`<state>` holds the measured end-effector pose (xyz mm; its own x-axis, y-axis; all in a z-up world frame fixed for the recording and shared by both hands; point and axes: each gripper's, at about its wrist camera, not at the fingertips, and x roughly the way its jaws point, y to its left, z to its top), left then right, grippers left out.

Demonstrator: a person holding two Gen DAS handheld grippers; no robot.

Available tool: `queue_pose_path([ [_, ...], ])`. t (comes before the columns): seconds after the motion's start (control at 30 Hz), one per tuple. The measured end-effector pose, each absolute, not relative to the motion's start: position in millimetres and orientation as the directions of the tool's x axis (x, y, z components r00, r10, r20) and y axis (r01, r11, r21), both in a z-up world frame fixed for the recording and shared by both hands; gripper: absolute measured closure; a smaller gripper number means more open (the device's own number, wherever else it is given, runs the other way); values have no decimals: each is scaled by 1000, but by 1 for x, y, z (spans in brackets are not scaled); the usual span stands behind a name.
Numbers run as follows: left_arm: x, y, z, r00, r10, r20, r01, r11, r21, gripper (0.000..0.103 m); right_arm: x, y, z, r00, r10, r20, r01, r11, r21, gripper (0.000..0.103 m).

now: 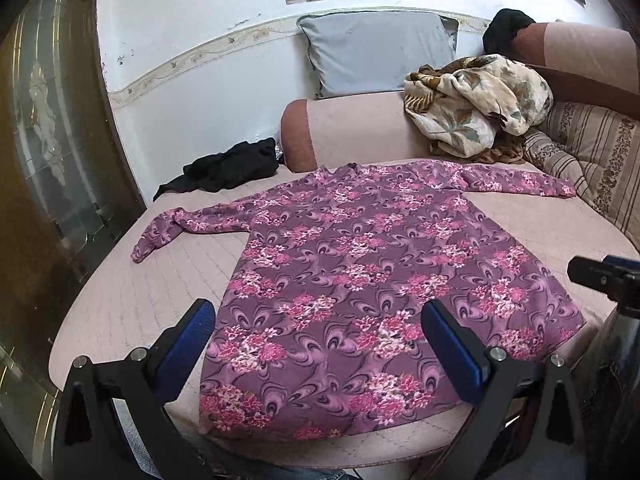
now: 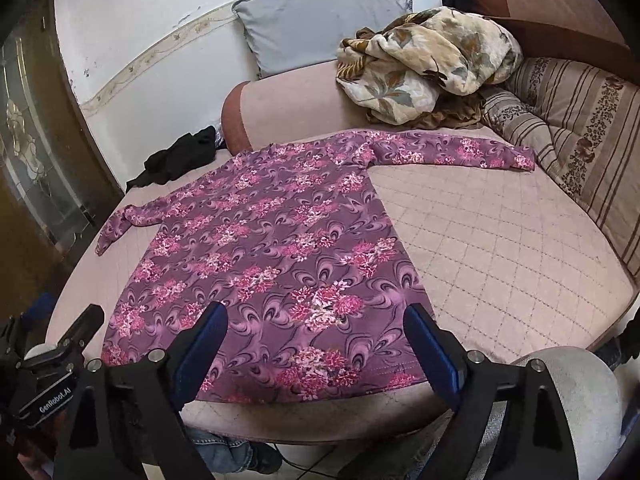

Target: Fold small clothes

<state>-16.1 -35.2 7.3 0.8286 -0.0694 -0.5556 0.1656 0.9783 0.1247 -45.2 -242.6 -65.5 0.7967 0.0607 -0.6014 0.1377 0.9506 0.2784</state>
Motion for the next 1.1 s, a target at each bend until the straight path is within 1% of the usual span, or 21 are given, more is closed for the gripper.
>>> queue_pose_path([
  [0.07, -16, -37, 7, 831, -70, -552, 166, 978, 127, 1, -45, -246, -67, 795, 80, -602, 132, 944, 301, 13],
  [0.13, -16, -37, 9, 829, -61, -556, 169, 975, 144, 1, -43, -246, -69, 789, 94, -608, 126, 943, 309, 17],
  [0.3, -20, -34, 11, 837, -85, -540, 172, 979, 113, 1, -42, -241, -68, 785, 105, -610, 111, 946, 305, 17],
  [0.43, -16, -34, 14, 836, -74, -543, 154, 982, 105, 1, -40, -234, -67, 781, 106, -615, 99, 952, 289, 18],
  [0.5, -10, -32, 20, 831, -86, -549, 154, 985, 79, 1, -37, -236, -65, 771, 126, -624, 93, 947, 307, 18],
  [0.6, 2, -30, 34, 818, -128, -561, 155, 988, 1, 1, -31, -245, -53, 775, 161, -612, 83, 933, 351, 18],
  [0.73, 24, -42, 58, 821, -158, -549, 174, 985, -24, 1, -13, -272, -35, 790, 187, -583, 102, 899, 426, 17],
  [0.8, 40, -52, 75, 827, -162, -539, 178, 984, -22, 1, 0, -286, -29, 789, 196, -582, 120, 880, 460, 15],
  [0.83, 48, -56, 82, 822, -169, -544, 186, 982, -24, 1, 12, -298, -25, 787, 217, -577, 125, 860, 495, 10],
  [0.93, 76, -62, 94, 816, -185, -547, 191, 981, -48, 1, 36, -320, -11, 796, 240, -556, 134, 826, 548, 6],
  [1.0, 96, -66, 95, 803, -186, -567, 190, 980, -53, 1, 58, -332, -2, 801, 248, -545, 130, 816, 563, 3],
  [1.1, 133, -78, 88, 767, -181, -616, 178, 982, -68, 1, 95, -353, 2, 794, 208, -571, 195, 803, 563, 2],
])
